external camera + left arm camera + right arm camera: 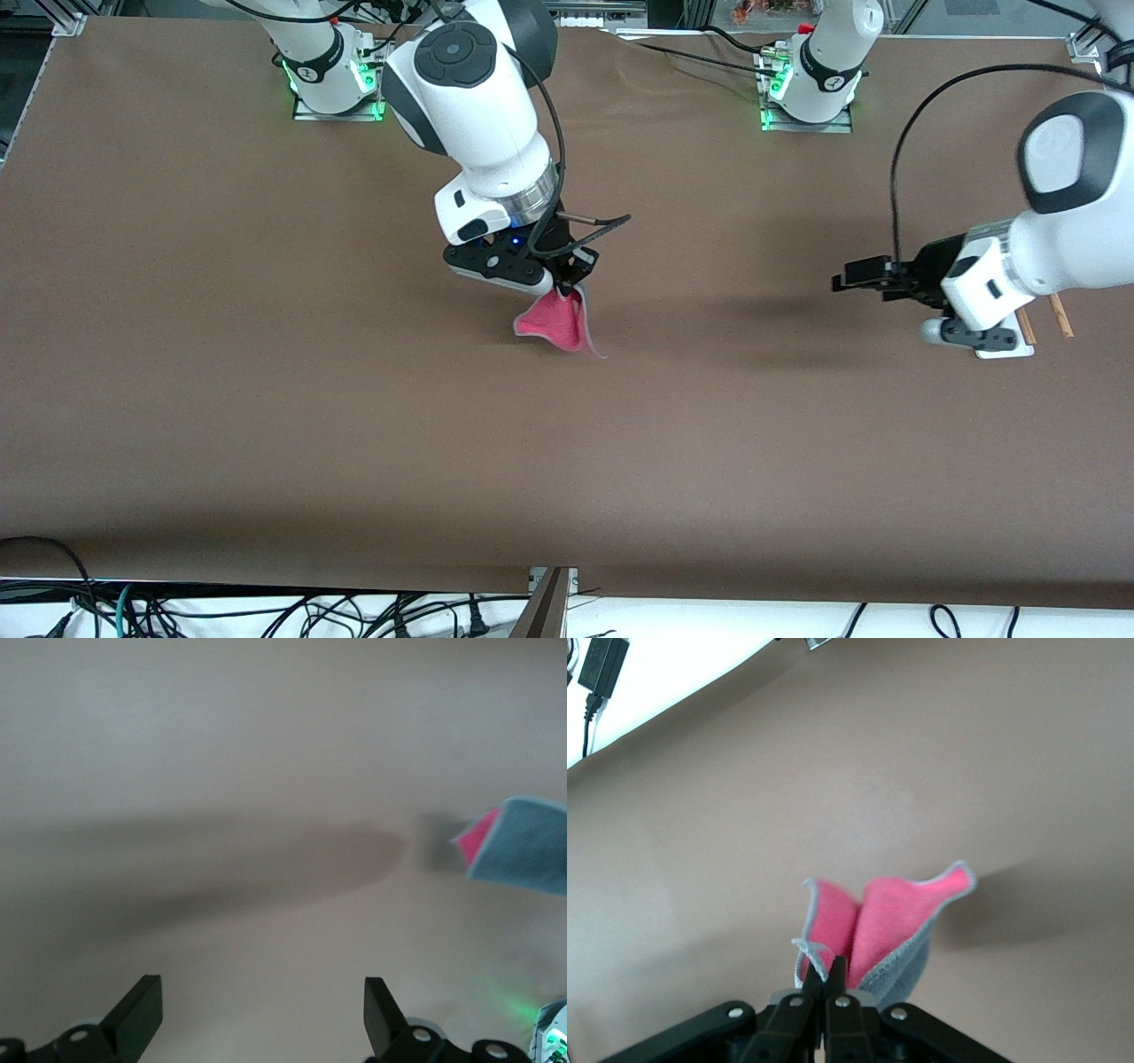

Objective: Pass towel and hang on rack
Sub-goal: 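Move the left gripper toward the towel held by the right gripper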

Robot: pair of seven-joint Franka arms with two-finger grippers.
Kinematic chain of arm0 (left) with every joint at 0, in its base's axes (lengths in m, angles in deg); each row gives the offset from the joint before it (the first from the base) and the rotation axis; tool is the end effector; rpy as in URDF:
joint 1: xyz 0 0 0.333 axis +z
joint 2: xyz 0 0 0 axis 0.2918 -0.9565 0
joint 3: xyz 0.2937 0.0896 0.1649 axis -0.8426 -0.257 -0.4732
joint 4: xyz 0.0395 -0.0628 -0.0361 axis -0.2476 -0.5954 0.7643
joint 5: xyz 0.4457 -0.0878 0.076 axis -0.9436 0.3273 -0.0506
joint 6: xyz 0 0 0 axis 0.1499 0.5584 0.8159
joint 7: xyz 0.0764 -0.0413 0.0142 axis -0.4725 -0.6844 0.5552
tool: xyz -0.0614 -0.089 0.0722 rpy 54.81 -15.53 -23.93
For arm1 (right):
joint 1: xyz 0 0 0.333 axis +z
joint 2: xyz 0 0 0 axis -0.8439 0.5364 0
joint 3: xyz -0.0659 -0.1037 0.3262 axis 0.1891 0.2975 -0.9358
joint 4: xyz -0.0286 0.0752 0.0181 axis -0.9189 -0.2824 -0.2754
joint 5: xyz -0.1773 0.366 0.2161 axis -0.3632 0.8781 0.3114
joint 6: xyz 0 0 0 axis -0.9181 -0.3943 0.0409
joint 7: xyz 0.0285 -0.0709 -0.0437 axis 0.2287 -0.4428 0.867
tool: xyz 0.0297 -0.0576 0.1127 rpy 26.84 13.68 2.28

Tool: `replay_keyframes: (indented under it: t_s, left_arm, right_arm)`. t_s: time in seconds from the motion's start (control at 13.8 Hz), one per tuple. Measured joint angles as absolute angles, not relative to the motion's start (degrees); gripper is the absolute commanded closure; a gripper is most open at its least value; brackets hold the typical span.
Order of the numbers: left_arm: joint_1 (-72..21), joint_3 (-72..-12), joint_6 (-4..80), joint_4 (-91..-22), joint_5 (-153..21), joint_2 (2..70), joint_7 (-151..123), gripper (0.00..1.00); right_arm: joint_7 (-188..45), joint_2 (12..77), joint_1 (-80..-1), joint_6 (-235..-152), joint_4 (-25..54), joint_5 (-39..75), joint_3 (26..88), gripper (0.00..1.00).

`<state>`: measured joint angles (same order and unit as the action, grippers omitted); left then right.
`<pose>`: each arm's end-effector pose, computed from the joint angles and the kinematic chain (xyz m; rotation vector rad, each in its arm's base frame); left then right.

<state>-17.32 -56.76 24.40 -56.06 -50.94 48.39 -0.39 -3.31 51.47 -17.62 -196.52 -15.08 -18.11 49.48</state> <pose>0.6780 -0.0863 0.4263 2.7106 -0.0811 -0.1937 0.6246 0.5527 0.4959 -2.8067 0.5468 -0.2363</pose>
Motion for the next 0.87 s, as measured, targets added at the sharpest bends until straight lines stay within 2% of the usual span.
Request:
replay_keyframes:
  t_s: [0.36, 0.87]
  left_arm:
    - [-20.50, -50.82, 43.68, -64.20, -44.05, 45.71, 10.81, 0.00]
    - [-29.27, -49.82, 59.83, -64.81, -38.61, 38.16, 27.56, 0.00]
  right_arm:
    - [-3.28, 51.47, -17.54, -196.73, -15.46, -18.06, 49.64, 1.00]
    - [-3.28, 51.45, -17.54, -196.74, -16.02, -17.99, 49.67, 1.00]
